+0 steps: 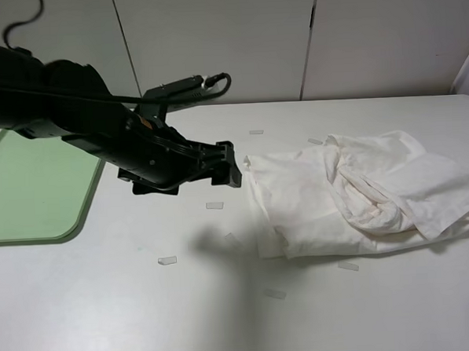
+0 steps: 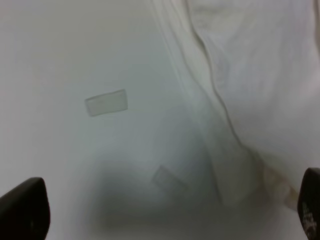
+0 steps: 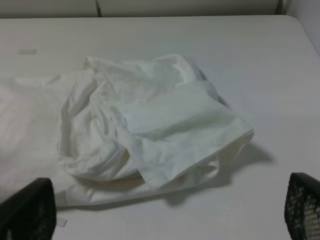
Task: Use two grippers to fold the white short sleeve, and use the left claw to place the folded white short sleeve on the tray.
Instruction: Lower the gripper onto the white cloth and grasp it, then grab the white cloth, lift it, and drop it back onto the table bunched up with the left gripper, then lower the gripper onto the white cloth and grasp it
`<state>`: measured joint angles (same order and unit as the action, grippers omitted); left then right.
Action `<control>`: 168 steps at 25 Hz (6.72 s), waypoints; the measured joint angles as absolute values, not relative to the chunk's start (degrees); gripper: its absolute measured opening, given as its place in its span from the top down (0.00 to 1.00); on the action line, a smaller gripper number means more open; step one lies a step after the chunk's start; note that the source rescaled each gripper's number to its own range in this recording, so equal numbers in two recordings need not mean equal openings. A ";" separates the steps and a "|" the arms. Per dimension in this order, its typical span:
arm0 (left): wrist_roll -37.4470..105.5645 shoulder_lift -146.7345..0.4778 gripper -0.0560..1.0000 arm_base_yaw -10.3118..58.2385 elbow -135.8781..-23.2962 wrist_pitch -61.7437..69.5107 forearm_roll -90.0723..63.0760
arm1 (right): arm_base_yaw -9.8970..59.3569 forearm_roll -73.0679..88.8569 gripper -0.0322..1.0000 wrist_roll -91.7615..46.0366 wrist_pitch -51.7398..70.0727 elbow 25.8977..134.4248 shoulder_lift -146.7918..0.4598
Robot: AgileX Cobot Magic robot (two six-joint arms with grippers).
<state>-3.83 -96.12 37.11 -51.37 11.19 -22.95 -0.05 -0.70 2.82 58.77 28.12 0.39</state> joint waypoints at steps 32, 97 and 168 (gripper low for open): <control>-14.24 -123.69 0.01 47.84 -70.25 0.00 -23.13 | -0.05 -0.70 0.00 2.82 58.77 28.12 0.39; -3.50 -86.57 0.95 37.16 -70.31 51.46 9.12 | -0.05 -0.70 0.00 2.82 58.77 28.12 0.39; 1.00 -117.70 0.00 44.16 -71.36 13.76 -4.88 | -0.05 -0.70 0.00 2.82 58.77 28.12 0.39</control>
